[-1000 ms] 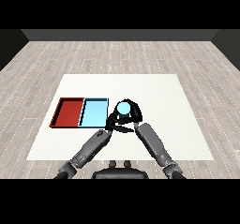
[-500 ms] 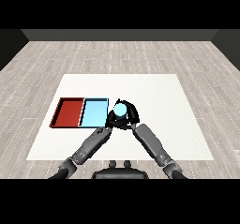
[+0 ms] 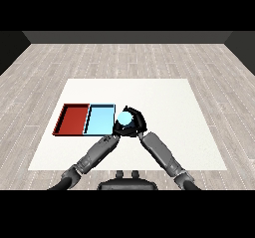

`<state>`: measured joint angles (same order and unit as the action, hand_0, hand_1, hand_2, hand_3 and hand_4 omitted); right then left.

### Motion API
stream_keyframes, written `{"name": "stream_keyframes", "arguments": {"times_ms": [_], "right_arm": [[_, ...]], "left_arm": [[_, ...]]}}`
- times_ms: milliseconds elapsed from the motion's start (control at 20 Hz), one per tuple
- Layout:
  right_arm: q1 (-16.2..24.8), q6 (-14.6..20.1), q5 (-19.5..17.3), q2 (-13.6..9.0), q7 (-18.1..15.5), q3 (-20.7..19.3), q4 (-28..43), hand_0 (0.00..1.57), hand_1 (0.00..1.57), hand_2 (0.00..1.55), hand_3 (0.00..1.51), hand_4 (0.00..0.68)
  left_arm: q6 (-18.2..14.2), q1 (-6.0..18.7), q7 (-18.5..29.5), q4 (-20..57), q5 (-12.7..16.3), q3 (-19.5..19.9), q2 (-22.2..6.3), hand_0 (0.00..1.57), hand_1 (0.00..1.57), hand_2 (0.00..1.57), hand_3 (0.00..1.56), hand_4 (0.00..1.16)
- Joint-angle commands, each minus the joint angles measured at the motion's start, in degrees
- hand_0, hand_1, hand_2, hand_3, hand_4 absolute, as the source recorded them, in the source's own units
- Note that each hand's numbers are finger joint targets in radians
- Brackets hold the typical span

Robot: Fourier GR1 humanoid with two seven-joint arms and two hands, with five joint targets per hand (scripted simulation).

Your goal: Pick the blue can and put it in the blue box

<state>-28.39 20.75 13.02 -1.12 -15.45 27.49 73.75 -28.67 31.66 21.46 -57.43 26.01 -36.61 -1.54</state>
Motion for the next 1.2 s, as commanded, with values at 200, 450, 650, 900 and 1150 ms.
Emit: {"name": "stream_keyframes", "arguments": {"times_ms": [200,450,650,900,1150], "right_arm": [[-1.39,0.25,1.28,1.04,2.81,-0.4,2.23,1.43,1.43,1.46,1.38,0.524],[-0.37,0.46,2.11,1.04,0.2,1.98,0.77,1.42,1.42,1.46,1.38,0.531],[2.08,-2.14,0.39,1.06,0.51,-1.49,2.18,1.43,1.43,1.46,1.38,0.531],[-1.14,0.91,-2.61,1.08,2.51,-0.46,-1.21,0.0,0.0,0.0,0.0,0.0],[-1.04,1.63,-2.42,1.09,2.14,-0.22,-1.29,0.0,0.0,0.0,0.0,0.0]], "left_arm": [[-9.32,3.08,0.05,3.41,5.1,-3.75,1.46,1.57,1.57,1.57,1.48,1.14],[-7.87,0.19,-3.28,-0.07,-1.53,0.59,1.36,1.57,1.57,1.55,1.46,1.14],[-7.15,4.74,-4.57,2.78,-1.72,2.99,1.49,1.57,1.57,1.56,1.47,1.14],[-8.42,2.37,-1.85,2.41,-2.04,2.15,1.5,1.57,1.57,1.56,1.47,1.14],[-5.38,3.24,0.29,5.5,-2.84,4.98,1.51,1.57,1.57,1.56,1.47,1.14]]}}
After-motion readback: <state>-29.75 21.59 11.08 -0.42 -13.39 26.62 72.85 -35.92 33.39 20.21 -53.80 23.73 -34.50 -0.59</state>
